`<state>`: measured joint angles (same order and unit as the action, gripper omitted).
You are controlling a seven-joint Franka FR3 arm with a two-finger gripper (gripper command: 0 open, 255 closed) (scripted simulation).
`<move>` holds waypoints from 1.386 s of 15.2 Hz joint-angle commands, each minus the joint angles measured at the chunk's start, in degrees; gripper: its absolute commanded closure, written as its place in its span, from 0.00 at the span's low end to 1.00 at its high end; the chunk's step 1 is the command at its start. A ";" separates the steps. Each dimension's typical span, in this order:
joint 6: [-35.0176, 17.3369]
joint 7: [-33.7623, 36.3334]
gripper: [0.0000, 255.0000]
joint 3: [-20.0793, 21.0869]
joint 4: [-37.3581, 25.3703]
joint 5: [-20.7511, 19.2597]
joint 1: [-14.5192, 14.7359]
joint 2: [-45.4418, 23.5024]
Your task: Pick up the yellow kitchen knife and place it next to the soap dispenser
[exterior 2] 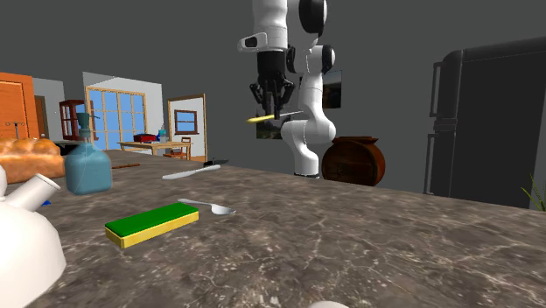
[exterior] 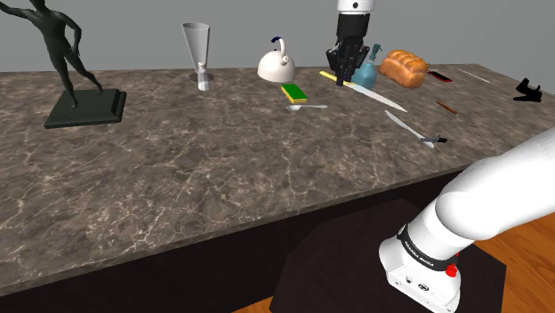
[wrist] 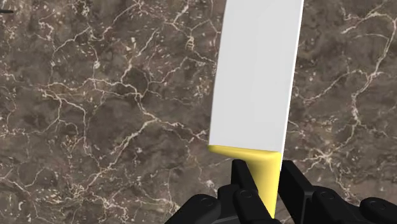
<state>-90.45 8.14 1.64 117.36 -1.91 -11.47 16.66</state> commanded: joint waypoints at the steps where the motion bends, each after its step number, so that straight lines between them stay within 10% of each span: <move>1: 1.61 -0.08 1.00 -0.01 -1.47 -0.01 -0.01 0.12; 21: 12.58 -7.15 1.00 -4.00 -19.09 -2.13 -2.64 -6.18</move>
<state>-77.93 2.46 -1.53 99.43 -3.64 -13.57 11.53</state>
